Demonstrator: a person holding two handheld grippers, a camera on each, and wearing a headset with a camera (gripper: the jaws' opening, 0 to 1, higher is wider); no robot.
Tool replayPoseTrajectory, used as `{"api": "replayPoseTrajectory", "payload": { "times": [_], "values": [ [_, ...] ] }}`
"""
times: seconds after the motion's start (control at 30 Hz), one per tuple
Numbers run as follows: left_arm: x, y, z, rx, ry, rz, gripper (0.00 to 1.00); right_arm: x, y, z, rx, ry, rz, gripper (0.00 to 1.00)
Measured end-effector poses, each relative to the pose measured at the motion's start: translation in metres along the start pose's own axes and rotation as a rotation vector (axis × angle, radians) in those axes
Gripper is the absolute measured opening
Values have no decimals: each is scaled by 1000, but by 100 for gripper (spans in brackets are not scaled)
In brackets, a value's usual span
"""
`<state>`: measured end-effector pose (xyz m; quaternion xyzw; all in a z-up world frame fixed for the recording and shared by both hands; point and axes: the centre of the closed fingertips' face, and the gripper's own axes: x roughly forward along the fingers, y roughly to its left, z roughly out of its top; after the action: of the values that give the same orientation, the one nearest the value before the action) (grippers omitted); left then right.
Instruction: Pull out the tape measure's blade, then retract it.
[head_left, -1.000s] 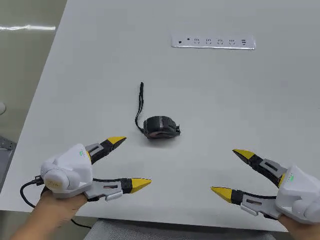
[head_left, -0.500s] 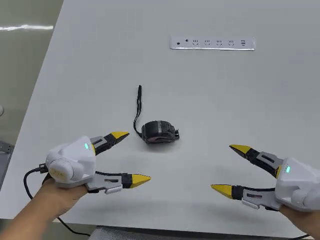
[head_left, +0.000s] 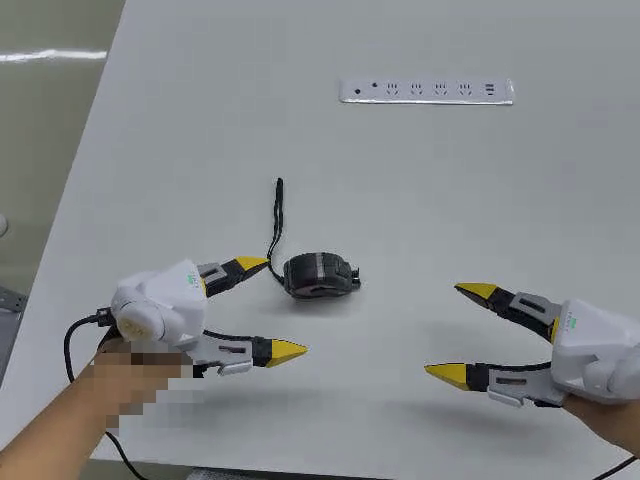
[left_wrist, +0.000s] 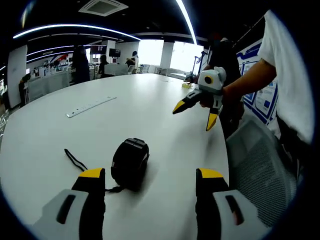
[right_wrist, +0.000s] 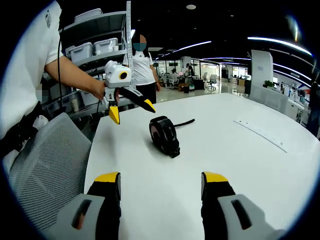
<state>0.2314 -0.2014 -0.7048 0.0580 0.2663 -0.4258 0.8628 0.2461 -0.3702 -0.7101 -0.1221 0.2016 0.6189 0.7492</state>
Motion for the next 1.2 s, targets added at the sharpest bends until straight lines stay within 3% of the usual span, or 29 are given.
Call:
{"api": "replayPoseTrajectory", "payload": {
  "times": [0.4,1.2],
  "values": [
    [19,15,-4,26,37,-27,66,12,-10,2,-4,13,47,64],
    [49,28,-14,39,86,-88,55,38,-24,2,-18,23,129,58]
  ]
}}
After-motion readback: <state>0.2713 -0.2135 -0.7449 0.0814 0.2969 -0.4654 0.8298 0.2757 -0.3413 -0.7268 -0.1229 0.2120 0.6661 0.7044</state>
